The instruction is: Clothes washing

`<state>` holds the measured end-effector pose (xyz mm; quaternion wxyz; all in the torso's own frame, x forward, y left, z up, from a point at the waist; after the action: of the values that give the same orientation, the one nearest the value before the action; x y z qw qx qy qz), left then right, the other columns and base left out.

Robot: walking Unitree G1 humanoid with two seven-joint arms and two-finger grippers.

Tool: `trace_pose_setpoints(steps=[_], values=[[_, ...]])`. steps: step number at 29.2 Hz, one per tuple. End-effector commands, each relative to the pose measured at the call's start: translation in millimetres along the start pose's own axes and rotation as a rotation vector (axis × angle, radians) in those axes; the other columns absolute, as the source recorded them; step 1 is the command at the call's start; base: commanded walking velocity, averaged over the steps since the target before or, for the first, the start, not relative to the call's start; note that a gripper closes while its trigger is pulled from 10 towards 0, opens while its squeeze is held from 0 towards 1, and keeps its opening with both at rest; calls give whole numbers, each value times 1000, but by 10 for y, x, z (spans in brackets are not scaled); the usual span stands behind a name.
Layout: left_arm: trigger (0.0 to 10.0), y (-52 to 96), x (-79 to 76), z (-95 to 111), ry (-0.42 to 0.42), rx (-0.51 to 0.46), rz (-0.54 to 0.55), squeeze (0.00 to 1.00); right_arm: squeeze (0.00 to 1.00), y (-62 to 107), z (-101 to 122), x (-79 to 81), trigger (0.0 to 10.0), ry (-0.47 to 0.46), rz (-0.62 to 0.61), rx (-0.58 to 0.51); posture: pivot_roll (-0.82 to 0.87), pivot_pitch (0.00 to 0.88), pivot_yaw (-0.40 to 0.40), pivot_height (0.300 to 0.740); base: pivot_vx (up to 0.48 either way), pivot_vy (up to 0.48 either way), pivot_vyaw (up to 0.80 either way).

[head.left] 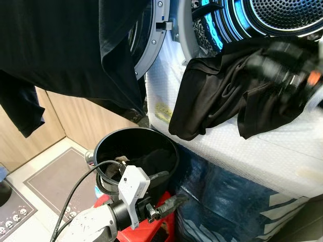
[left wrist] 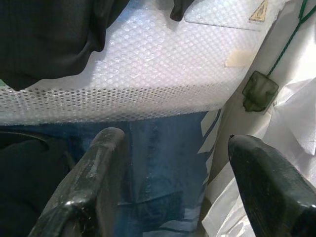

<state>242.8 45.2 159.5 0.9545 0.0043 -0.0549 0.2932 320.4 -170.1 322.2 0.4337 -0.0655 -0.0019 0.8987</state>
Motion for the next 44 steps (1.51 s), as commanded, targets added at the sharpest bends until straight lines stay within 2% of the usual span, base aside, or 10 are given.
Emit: trace_pose_setpoints(steps=[1, 2, 8, 14, 17, 22, 27, 30, 35, 44], values=[[10000, 8, -12, 8, 4, 3, -14, 0, 0, 1, -69, 231, 10000, 26, 108, 5, -21, 66, -13, 740, 0, 0, 0], [10000, 14, -1, 7, 0, 6, -10, 0, 0, 10, -206, 329, 10000, 22, 145, 47, -17, 66, -12, 740, 0, 0, 0], [10000, 58, 63, 2, -13, 18, 11, 0, 0, -51, -600, 483, 10000, -31, 166, 140, -6, 70, -15, 740, 0, 0, 0], [10000, 80, 56, 6, -12, 20, 24, 0, 0, -349, -1105, 482, 10000, -135, 28, 211, 9, 83, -23, 740, 0, 0, 0], [10000, 84, 45, 9, -11, 20, 25, 0, 0, -394, -1141, 477, 10000, -147, -2, 205, 16, 88, -26, 740, 0, 0, 0], [10000, 100, 14, 12, -8, 24, 28, 0, 0, -502, -1260, 575, 10000, -191, -24, 204, 30, 101, -28, 740, 0, 0, 0], [10000, 131, -25, 14, 0, 31, 37, 0, 0, -669, -1466, 647, 10000, -273, -78, 226, 48, 125, -36, 740, 0, 0, 0], [10000, 145, -42, 14, 9, 34, 41, 0, 0, -701, -1563, 713, 10000, -286, -73, 249, 56, 136, -38, 740, 0, 0, 0], [10000, 175, -67, 6, 18, 43, 51, 0, 0, -820, -1637, 776, 10000, -336, -95, 236, 65, 146, -41, 740, 0, 0, 0], [10000, 198, -92, 12, 20, 51, 57, 0, 0, -1020, -1616, 648, 10000, -421, -217, 174, 84, 148, -43, 740, 0, 0, 0]])
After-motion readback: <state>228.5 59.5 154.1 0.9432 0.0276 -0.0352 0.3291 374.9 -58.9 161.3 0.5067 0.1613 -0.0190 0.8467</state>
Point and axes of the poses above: a point about 5 cm out from each wrist's last joint towards the gripper, its own y axis pointing back from the gripper into the wrist, its own z axis along the axis of the wrist's last joint, x = y × z, the point moved 6 cm from there along -y, pointing out of the wrist towards the gripper, and after that the axes turned 9 degrees about -y, right-handed, at the moved point
